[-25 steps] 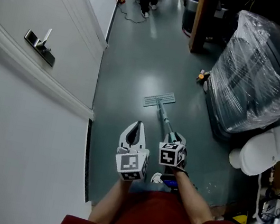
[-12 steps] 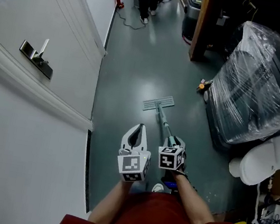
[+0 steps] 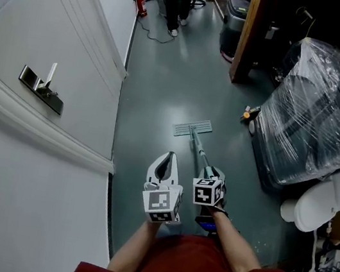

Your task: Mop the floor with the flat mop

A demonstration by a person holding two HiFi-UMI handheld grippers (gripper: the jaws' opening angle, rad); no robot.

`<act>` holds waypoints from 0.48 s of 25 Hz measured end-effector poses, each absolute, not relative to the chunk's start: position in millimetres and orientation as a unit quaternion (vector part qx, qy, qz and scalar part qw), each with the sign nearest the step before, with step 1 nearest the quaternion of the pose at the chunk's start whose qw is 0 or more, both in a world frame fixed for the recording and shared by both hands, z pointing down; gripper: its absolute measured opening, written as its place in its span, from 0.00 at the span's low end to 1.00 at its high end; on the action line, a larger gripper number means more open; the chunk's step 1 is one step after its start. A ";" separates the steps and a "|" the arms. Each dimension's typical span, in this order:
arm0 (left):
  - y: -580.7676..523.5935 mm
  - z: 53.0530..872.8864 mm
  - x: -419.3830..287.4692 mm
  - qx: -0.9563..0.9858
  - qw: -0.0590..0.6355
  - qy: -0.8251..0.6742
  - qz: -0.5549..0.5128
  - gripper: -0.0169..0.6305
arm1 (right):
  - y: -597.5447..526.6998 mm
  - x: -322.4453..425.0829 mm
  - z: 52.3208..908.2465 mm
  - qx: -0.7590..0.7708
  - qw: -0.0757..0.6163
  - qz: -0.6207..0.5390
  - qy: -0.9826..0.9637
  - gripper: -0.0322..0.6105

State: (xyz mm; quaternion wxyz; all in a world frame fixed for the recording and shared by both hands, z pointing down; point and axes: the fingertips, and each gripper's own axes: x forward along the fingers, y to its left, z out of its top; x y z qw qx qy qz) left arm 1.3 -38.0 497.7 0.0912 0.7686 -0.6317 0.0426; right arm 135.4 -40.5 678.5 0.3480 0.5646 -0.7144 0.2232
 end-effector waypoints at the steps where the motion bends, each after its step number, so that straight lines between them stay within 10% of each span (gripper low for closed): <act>1: -45.5 494.7 -5.7 0.769 0.093 -0.631 0.037 0.05 | -49.3 128.4 678.7 0.565 0.350 0.223 -0.713 0.23; 12: -114.3 506.5 -43.2 0.779 0.099 -0.618 0.031 0.05 | -127.5 92.0 681.2 0.573 0.352 0.229 -0.704 0.23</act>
